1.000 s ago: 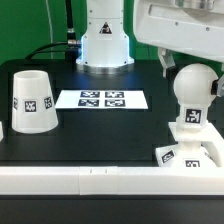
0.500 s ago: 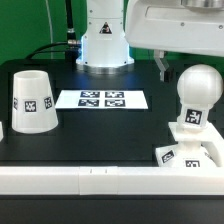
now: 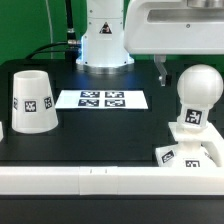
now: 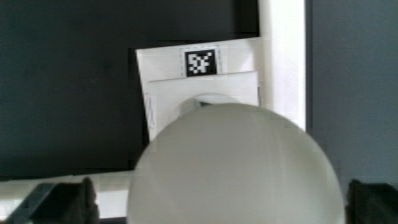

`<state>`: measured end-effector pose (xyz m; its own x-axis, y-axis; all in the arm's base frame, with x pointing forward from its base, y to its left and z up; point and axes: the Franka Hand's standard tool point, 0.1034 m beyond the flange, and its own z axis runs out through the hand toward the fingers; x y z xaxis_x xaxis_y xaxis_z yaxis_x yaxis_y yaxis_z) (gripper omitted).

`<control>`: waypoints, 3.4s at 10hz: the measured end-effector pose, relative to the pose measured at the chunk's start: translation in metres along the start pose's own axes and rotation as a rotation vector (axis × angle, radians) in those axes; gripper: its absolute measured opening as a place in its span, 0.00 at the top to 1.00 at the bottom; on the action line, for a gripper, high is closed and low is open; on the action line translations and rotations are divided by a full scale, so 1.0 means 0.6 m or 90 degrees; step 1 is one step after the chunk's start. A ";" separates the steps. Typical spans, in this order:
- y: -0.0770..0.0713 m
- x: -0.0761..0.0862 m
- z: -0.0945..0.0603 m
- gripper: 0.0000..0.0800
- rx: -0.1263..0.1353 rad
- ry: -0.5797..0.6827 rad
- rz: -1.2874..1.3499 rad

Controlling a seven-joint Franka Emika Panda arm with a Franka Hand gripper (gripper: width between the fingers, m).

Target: Assemble lamp

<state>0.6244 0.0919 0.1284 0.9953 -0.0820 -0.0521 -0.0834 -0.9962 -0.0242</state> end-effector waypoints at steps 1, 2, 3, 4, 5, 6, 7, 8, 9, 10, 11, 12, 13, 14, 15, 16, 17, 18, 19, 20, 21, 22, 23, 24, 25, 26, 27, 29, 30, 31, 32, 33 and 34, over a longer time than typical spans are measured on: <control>0.000 0.000 0.000 0.13 -0.001 0.000 -0.071; -0.001 0.000 0.000 0.13 -0.001 0.000 -0.136; -0.003 0.000 0.000 0.13 -0.001 0.001 -0.189; -0.004 0.000 0.000 0.13 -0.005 0.001 -0.268; -0.006 0.000 0.001 0.13 -0.005 0.002 -0.327; -0.009 0.001 0.003 0.13 -0.008 0.005 -0.378; -0.013 0.001 0.004 0.13 -0.011 0.007 -0.442; -0.015 0.001 0.006 0.13 -0.017 0.008 -0.505; -0.014 0.000 0.007 0.13 -0.018 0.008 -0.560; -0.012 0.001 0.007 0.13 -0.025 0.006 -0.611; -0.010 0.002 0.007 0.13 -0.033 0.003 -0.661; -0.009 0.002 0.006 0.13 -0.035 0.002 -0.691; -0.006 0.003 0.006 0.13 -0.037 0.001 -0.744; -0.002 0.004 0.006 0.13 -0.037 0.000 -0.771; 0.001 0.004 0.007 0.13 -0.039 -0.001 -0.790; 0.003 0.004 0.007 0.13 -0.044 -0.004 -0.812; 0.003 0.004 0.007 0.13 -0.043 -0.004 -0.811; 0.003 0.004 0.007 0.27 -0.044 -0.004 -0.810; 0.004 0.004 0.007 0.28 -0.044 -0.004 -0.810; 0.004 0.004 0.007 0.28 -0.043 -0.004 -0.800; 0.004 0.004 0.007 0.28 -0.043 -0.003 -0.794; 0.005 0.004 0.007 0.28 -0.042 -0.004 -0.784; 0.009 0.003 0.007 0.28 -0.037 -0.006 -0.730; 0.010 0.003 0.007 0.28 -0.029 -0.001 -0.654; 0.011 0.003 0.008 0.28 -0.021 0.002 -0.581; 0.010 0.002 0.008 0.28 -0.013 0.004 -0.511; 0.010 0.003 0.008 0.28 -0.006 0.006 -0.439; 0.013 0.003 0.008 0.28 0.011 0.007 -0.330; 0.011 0.003 0.008 0.28 0.011 0.007 -0.285; 0.011 0.003 0.008 0.28 0.011 0.006 -0.241; 0.011 0.003 0.008 0.28 0.011 0.006 -0.201; 0.010 0.003 0.008 0.28 0.011 0.006 -0.178; 0.010 0.003 0.008 0.28 0.012 0.005 -0.125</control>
Offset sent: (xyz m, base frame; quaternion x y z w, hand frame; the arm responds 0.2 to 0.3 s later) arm 0.0008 0.0074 0.0004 -0.0224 0.0200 -0.2903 0.9565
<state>0.6254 0.0859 0.1232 0.9929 0.1134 -0.0367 0.1114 -0.9925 -0.0513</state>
